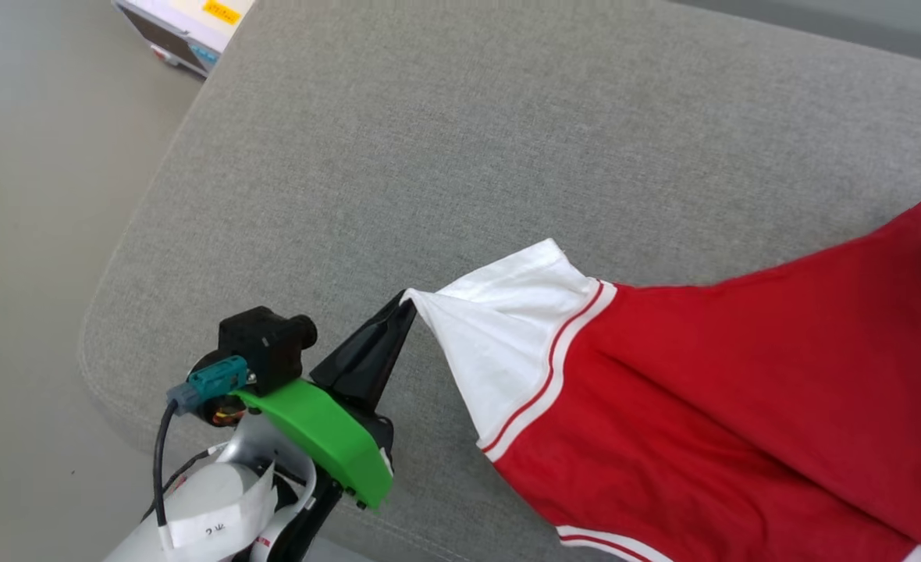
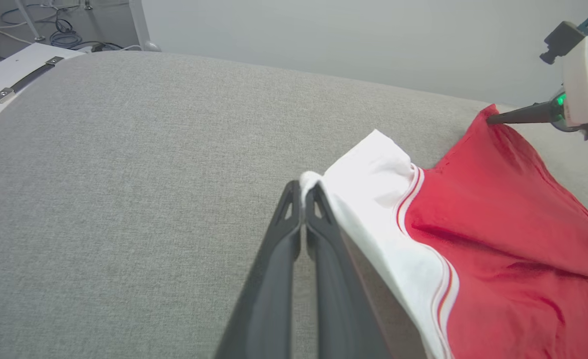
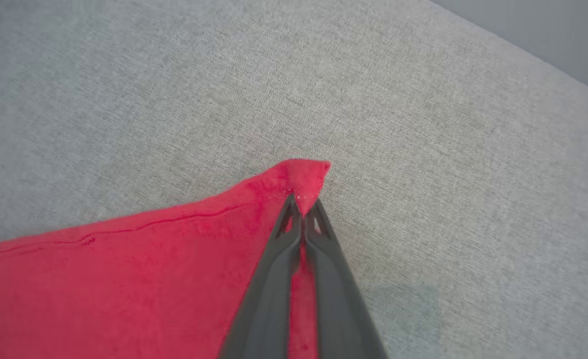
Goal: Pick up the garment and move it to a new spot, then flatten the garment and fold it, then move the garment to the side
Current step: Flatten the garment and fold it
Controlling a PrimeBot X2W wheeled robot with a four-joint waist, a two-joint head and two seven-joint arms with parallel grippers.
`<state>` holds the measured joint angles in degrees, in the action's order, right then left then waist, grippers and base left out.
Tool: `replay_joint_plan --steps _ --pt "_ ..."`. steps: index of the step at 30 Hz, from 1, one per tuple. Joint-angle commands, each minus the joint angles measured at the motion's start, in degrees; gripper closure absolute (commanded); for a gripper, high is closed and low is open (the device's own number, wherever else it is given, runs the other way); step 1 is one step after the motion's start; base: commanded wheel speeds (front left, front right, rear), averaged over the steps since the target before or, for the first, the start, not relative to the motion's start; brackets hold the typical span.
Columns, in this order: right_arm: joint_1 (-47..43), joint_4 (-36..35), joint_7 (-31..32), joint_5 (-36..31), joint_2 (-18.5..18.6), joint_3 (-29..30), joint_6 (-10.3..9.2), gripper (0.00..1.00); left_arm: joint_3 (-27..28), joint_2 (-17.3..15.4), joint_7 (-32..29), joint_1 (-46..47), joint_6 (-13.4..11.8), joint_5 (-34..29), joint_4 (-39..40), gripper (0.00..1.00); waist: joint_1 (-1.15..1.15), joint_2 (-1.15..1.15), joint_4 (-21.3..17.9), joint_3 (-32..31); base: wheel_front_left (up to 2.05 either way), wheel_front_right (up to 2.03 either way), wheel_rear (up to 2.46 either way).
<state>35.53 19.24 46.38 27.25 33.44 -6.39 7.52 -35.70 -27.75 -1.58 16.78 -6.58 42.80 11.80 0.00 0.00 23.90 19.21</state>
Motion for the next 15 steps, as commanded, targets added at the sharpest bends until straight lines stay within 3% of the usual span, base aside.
replay_joint_plan --steps 1,11,15 --pt "-0.84 0.03 -1.39 0.81 0.07 0.06 -0.03 1.00 0.69 -0.91 -0.01 -0.39 -0.59 0.50 0.40 1.00 0.00 0.00 -3.29 -3.92 0.00 0.00 0.00" --pt "-3.20 -3.42 -9.18 3.67 0.41 1.16 -0.03 1.00 4.61 -5.71 -1.36 -1.68 -3.38 0.98 3.48 1.00 0.00 0.00 -10.91 -12.17 0.00 0.00 0.00" --pt "-5.23 -10.44 -10.47 5.00 1.72 2.32 -0.03 1.00 7.68 -10.34 -1.79 -1.72 -5.41 -0.93 7.28 1.00 0.00 0.00 -15.28 -14.99 0.00 0.00 0.00"
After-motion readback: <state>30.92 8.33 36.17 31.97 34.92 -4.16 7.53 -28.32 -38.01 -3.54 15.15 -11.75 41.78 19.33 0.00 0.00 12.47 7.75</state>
